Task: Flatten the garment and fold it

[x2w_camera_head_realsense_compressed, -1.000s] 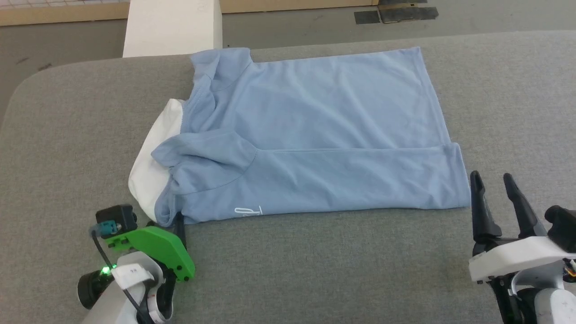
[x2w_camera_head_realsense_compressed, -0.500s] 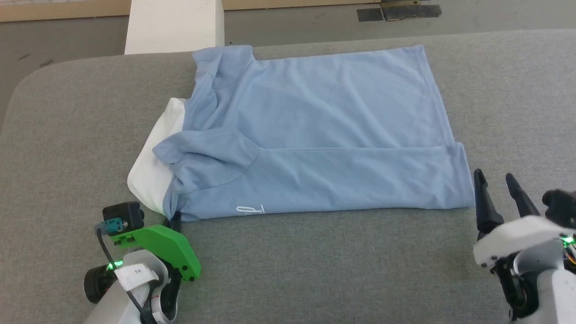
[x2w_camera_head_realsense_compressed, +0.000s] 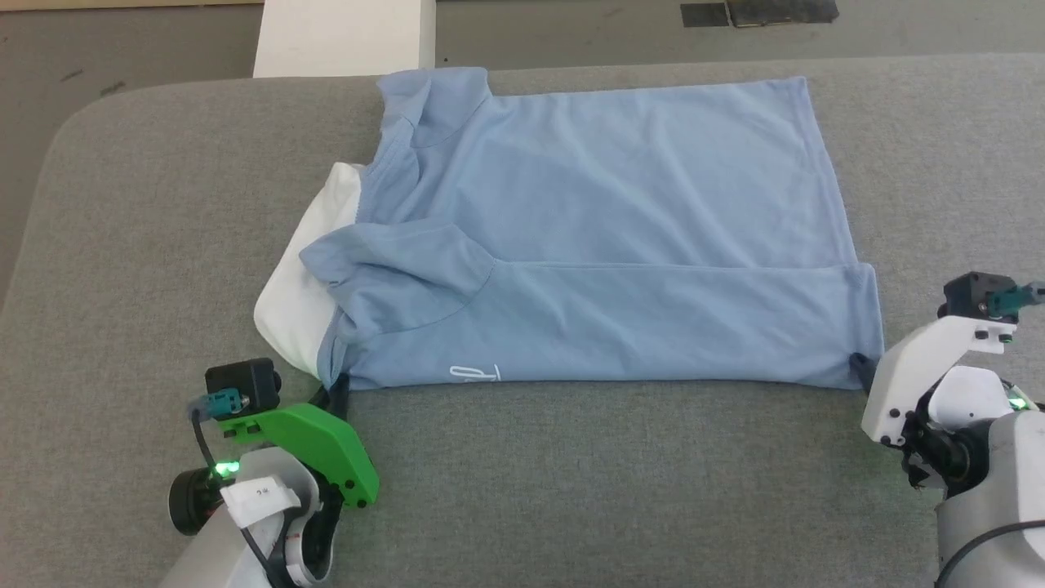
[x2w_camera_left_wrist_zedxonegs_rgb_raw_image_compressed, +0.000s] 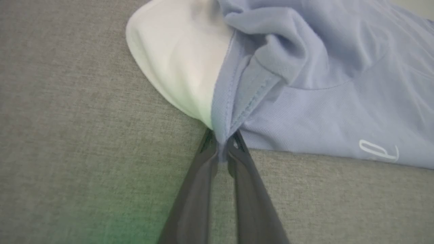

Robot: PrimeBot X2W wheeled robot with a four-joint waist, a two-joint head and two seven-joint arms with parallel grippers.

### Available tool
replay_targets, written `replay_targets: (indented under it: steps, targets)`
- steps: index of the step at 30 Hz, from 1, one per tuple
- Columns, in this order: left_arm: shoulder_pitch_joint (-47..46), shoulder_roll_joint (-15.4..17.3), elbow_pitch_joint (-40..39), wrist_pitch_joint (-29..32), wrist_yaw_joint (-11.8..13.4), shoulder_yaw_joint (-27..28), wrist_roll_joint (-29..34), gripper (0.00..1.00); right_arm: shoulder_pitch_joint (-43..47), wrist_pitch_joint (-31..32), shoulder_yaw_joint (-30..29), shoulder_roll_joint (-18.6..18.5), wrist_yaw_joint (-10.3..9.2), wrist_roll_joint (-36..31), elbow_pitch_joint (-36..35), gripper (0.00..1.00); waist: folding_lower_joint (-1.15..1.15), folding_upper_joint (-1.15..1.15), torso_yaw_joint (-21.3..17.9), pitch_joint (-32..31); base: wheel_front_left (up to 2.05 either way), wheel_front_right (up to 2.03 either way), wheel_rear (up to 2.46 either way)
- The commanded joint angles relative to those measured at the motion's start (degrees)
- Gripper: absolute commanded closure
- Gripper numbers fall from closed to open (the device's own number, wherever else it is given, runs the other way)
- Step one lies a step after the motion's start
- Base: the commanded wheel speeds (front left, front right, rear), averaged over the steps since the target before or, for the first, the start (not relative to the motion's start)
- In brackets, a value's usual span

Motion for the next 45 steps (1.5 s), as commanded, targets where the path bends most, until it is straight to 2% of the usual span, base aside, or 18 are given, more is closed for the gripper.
replay_targets:
  steps: [1, 6, 12, 16, 22, 27, 30, 35, 36, 37, 38, 39, 44, 45]
  targets:
    - [-0.28, -0.37, 0.54, -0.36, -0.28, -0.20, 0.10, 1.00, 1.15, 1.73, 0.25, 0.48, -0.08, -0.83, -0.32, 1.00, 0.00, 0.00, 0.07, -0.15, 0.00, 0.00, 0.00]
    - [-0.45, -0.25, -0.19, -4.03, -0.46, 0.12, 1.39, 1.00, 2.78, -1.98, 0.32, 0.48, -0.08, -1.07, -6.98, 1.00, 0.00, 0.00, 0.25, -1.08, 0.00, 0.00, 0.00]
    - [2.05, 0.95, -4.01, -8.06, 1.18, 0.58, 3.44, 1.00, 7.93, -8.08, -0.24, 0.48, -0.08, 2.26, -13.89, 1.00, 0.00, 0.00, 0.33, -2.91, 0.00, 0.00, 0.00]
    - [6.12, 2.55, -8.53, -6.32, 3.04, 0.33, 3.35, 1.00, 13.14, -8.03, -1.44, 0.48, -0.08, 3.53, -19.99, 1.00, 0.00, 0.00, 0.43, -3.91, 0.00, 0.00, 0.00]
    - [13.51, 5.42, -15.53, 0.68, 6.91, -1.05, 2.05, 1.00, 20.82, -4.54, -3.88, 0.48, -0.08, 5.23, -27.82, 1.00, 0.00, 0.00, 0.42, -4.63, 0.00, 0.00, 0.00]
    - [17.77, 6.60, -17.63, 5.85, 8.43, -2.56, 0.17, 1.00, 25.26, -1.03, -4.94, 0.48, -0.08, 6.28, -27.47, 1.00, 0.00, 0.00, 0.38, -4.44, 0.00, 0.00, 0.00]
    - [18.66, 6.77, -17.30, 8.56, 8.28, -3.64, -0.95, 1.00, 26.14, -1.53, -4.91, 0.48, -0.08, 6.44, -24.49, 1.00, 0.00, 0.00, 0.34, -4.30, 0.00, 0.00, 0.00]
    - [18.31, 6.42, -16.27, 9.32, 7.48, -4.00, -1.80, 1.00, 25.75, -4.02, -4.06, 0.48, -0.08, 6.19, -18.03, 1.00, 0.00, 0.00, 0.35, -4.38, 0.00, 0.00, 0.00]
    - [18.21, 6.30, -16.06, 8.97, 7.14, -4.02, -1.83, 0.61, 25.57, -4.89, -3.97, 0.48, -0.08, 6.17, -16.85, 1.00, 0.00, 0.00, 0.36, -4.51, 0.00, 0.00, 0.00]
    - [18.21, 6.15, -15.84, 8.75, 6.84, -4.01, -1.99, 0.17, 25.40, -5.67, -3.90, 0.48, -0.08, 6.31, -16.07, 0.82, 0.00, 0.00, 0.36, -4.65, 0.00, 0.00, 0.00]
    - [18.25, 6.01, -15.52, 8.61, 6.52, -4.01, -2.22, 0.00, 25.27, -6.68, -3.60, 0.48, -0.08, 6.40, -15.37, 0.51, 0.00, 0.00, 0.35, -4.87, 0.00, 0.00, 0.00]
    - [18.28, 5.98, -15.30, 8.51, 6.26, -4.07, -2.31, 0.00, 25.23, -7.54, -3.45, 0.48, -0.08, 6.73, -14.96, 0.00, 0.00, 0.00, 0.31, -5.07, 0.00, 0.00, 0.00]
    - [18.05, 6.95, -16.06, 6.95, 4.40, -3.93, -1.93, 0.00, 25.29, -13.76, -3.23, 0.48, -0.08, 8.17, -15.07, 0.00, 0.00, 0.00, -0.09, -6.31, 0.00, 0.00, 0.00]
    - [16.98, 7.97, -17.95, 4.60, 2.78, -2.85, -1.38, 0.00, 25.53, -19.08, -2.11, 0.48, -0.08, 7.91, -16.95, 0.00, 0.00, 0.00, -0.57, -6.75, 0.00, 0.00, 0.00]
